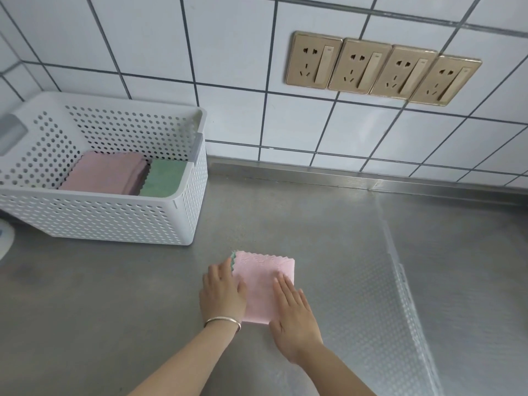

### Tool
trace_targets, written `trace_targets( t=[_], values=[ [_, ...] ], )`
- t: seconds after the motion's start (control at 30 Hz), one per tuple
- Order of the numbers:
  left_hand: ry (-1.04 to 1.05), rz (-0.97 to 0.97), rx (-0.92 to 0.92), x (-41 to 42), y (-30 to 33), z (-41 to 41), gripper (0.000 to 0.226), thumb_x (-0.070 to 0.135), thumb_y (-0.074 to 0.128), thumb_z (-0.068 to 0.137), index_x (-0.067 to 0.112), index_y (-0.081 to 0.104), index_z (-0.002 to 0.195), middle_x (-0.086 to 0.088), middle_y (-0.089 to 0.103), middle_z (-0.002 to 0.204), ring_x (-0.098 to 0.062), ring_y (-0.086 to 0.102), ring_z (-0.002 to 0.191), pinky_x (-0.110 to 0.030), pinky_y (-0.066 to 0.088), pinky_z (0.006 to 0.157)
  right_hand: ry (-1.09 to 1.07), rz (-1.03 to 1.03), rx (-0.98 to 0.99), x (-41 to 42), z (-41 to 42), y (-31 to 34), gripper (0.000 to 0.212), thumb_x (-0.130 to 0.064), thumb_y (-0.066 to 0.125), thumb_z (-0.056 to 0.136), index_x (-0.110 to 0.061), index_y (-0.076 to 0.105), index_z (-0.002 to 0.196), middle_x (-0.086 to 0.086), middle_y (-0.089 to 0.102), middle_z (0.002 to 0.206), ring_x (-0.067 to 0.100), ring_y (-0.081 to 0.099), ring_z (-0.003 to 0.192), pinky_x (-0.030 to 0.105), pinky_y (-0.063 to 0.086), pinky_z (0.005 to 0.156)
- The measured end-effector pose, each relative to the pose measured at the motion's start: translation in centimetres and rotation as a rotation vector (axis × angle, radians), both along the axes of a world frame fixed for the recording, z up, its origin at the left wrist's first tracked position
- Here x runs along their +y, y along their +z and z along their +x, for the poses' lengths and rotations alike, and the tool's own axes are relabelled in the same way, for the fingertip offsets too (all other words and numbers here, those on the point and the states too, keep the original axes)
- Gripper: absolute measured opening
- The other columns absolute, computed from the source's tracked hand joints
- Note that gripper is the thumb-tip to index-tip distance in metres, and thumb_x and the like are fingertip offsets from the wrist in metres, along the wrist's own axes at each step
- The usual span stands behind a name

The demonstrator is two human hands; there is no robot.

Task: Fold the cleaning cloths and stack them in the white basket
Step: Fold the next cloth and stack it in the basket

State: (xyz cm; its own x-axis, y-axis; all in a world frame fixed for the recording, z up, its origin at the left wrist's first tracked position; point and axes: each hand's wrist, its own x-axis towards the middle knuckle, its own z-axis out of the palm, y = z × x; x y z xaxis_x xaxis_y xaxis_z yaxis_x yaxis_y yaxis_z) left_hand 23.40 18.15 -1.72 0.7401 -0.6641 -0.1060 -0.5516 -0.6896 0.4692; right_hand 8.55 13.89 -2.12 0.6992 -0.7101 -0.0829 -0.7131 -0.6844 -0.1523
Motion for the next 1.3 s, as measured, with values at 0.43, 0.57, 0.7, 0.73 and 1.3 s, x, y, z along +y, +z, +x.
trace_targets(
  t=[0.43,0.57,0.7,0.73,1.3],
  values=[
    [-0.609,0.216,-0.276,-0.7,-5.0,0.3,0.065,0.045,0.032,0.086,0.010,0.038,0.140,-0.010,0.033,0.149,-0.023,0.011,0.141,-0.037,0.017,0.109,-0.064,-0.019,0.000,-2.4,1.5,-2.6,0.058,-0.040,0.005,0.099,-0.007,0.033,0.139,0.001,0.041,0.144,0.013,-0.008,0.145,0.036,0.006,0.111],
    [-0.582,0.224,-0.220,-0.9,-4.6,0.1,0.065,0.044,0.034,0.084,0.013,0.035,0.141,-0.010,0.034,0.149,-0.022,0.014,0.140,-0.033,0.010,0.111,-0.035,-0.044,-0.005,-2.7,1.8,-3.3,0.054,-0.039,0.019,0.097,-0.007,0.032,0.139,0.000,0.037,0.145,0.014,-0.008,0.145,0.038,0.005,0.112],
    [-0.578,0.234,-0.228,-1.4,-4.3,0.0,0.062,0.045,0.034,0.080,0.015,0.047,0.134,-0.008,0.049,0.139,-0.022,0.029,0.133,-0.031,0.010,0.110,-0.027,0.029,0.020,-2.9,1.9,-3.9,0.063,-0.036,0.003,0.099,-0.003,0.046,0.132,0.003,0.044,0.141,0.018,-0.004,0.145,0.042,0.020,0.110],
    [-0.547,0.219,-0.229,-1.6,-4.0,-0.3,0.062,0.046,0.034,0.079,0.017,0.051,0.132,-0.006,0.051,0.138,-0.020,0.029,0.132,-0.030,0.012,0.109,-0.022,0.064,0.018,-3.0,1.9,-3.2,0.063,-0.035,0.006,0.099,-0.005,0.052,0.130,0.002,0.045,0.140,0.021,0.003,0.145,0.043,0.032,0.107],
    [0.368,0.213,0.413,0.4,1.2,-2.4,0.014,0.030,0.052,0.078,0.016,0.054,0.078,-0.013,0.064,0.097,-0.031,0.058,0.085,-0.030,0.046,0.074,-0.639,0.974,-0.213,-4.2,-1.5,3.1,0.024,-0.018,0.044,0.083,-0.016,0.034,0.062,-0.002,0.038,0.061,0.016,0.036,0.057,0.023,0.027,0.050]
  ],
)
